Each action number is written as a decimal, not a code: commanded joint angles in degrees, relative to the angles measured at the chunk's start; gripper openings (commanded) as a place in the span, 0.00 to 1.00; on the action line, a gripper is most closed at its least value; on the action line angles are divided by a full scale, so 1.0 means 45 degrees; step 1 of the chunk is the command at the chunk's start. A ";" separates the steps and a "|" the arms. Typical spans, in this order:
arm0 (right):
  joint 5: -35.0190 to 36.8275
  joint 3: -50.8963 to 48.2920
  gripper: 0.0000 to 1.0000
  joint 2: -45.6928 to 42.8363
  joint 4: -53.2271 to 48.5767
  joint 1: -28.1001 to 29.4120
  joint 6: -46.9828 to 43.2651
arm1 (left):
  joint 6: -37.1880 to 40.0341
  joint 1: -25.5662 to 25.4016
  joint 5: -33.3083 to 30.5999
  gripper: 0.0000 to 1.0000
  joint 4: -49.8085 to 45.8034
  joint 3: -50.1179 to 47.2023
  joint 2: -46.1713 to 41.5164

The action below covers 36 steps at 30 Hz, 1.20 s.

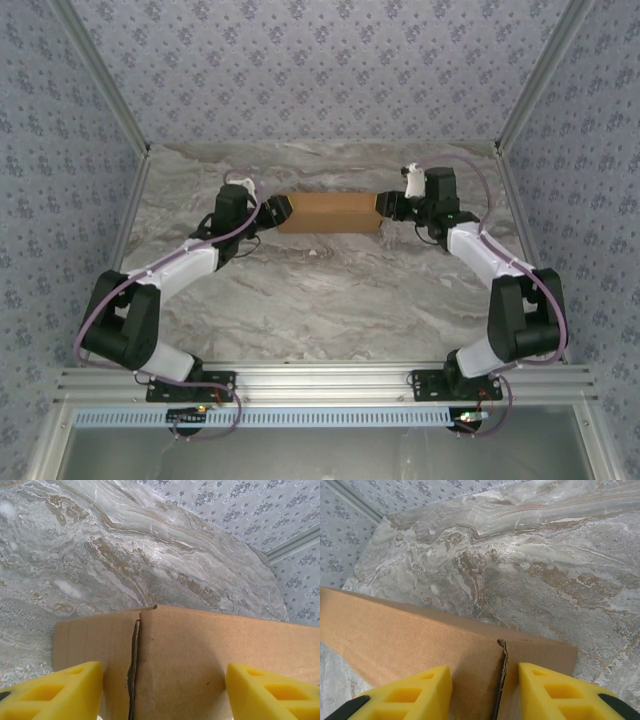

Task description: Fold the paper box

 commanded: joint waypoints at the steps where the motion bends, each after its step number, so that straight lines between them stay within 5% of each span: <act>1: -0.0602 -0.0817 0.41 -0.0252 -0.0099 0.0867 -0.0488 | -0.0262 -0.0872 0.0987 0.66 0.0148 -0.0590 -0.0028; 18: 0.1895 -0.3830 0.46 -0.0216 0.0916 0.2094 -0.1138 | -0.0074 -0.2331 -0.1097 0.69 0.0715 -0.2729 0.0914; 26: 0.3686 -0.2903 0.54 0.0096 -0.1387 0.2152 -0.1038 | 0.0462 -0.2333 -0.1406 0.74 -0.0484 -0.2185 0.1461; 36: 0.2379 -0.1326 0.62 -0.0484 -0.2373 0.1300 -0.0545 | 0.1452 -0.1555 -0.1195 0.83 -0.2091 -0.1597 -0.0589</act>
